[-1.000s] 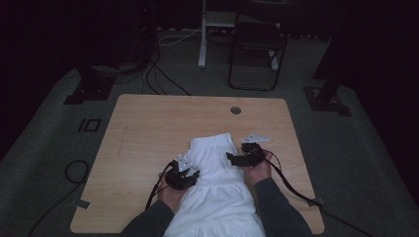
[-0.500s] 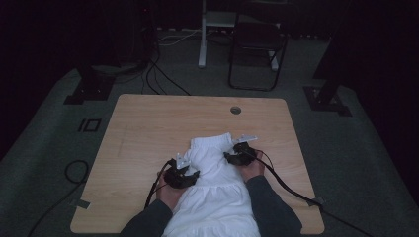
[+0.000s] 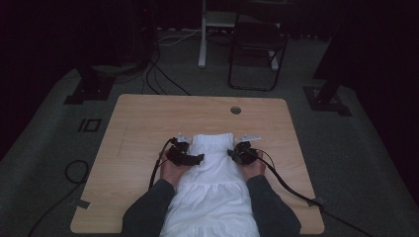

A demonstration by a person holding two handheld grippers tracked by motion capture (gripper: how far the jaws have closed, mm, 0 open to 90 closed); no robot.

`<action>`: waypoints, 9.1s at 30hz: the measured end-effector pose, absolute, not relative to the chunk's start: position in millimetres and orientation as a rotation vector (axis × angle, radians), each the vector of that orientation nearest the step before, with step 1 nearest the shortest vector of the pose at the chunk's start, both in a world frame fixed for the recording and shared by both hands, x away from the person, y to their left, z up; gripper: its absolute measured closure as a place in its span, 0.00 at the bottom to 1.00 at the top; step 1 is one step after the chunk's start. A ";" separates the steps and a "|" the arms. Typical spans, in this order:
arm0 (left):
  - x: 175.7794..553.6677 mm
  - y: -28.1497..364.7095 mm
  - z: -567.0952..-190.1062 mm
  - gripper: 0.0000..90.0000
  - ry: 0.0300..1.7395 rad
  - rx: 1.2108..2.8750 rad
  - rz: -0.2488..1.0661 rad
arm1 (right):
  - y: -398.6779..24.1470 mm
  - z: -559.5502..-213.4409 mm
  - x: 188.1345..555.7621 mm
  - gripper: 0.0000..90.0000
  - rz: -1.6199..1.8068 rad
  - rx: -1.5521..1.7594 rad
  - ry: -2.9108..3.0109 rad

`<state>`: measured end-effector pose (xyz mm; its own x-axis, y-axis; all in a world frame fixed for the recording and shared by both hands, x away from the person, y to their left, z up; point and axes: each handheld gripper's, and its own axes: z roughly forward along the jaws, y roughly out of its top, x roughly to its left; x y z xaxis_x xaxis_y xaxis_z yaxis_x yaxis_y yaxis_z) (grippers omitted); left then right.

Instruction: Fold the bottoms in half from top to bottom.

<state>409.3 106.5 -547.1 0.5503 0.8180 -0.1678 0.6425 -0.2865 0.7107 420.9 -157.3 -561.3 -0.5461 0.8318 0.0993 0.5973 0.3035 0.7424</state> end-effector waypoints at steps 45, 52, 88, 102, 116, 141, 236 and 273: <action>456.0 101.1 -390.5 0.93 0.895 1.892 0.547 | -178.7 -404.5 450.2 0.96 1.349 1.126 2.004; 413.4 105.2 -396.8 0.93 0.805 1.934 0.488 | -189.8 -407.2 415.5 0.96 1.386 1.084 2.068; 340.8 103.5 -543.3 0.93 0.790 2.376 0.448 | -160.8 -551.2 361.7 0.95 0.931 1.045 2.478; 460.7 88.3 -535.9 0.92 0.939 2.384 0.620 | -148.2 -548.4 459.4 0.94 0.918 1.184 2.344; 448.5 103.0 -473.5 0.96 0.991 2.113 0.480 | -172.4 -496.4 454.7 0.95 1.145 1.194 2.223; 311.0 122.2 -546.6 0.95 0.807 2.361 0.288 | -171.0 -550.8 293.0 0.95 1.077 1.040 2.522; 336.5 133.9 -528.4 0.90 0.774 2.141 0.197 | -190.3 -532.9 328.1 0.89 1.446 0.918 2.388; 414.4 136.5 -559.9 0.68 1.014 2.030 0.388 | -169.9 -565.3 419.6 0.62 1.155 1.157 2.247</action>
<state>414.4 136.5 -559.9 0.6287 0.7735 -0.0798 0.5225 -0.3441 0.7801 419.6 -169.9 -565.3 -0.5995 0.7989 0.0482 0.5043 0.3303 0.7979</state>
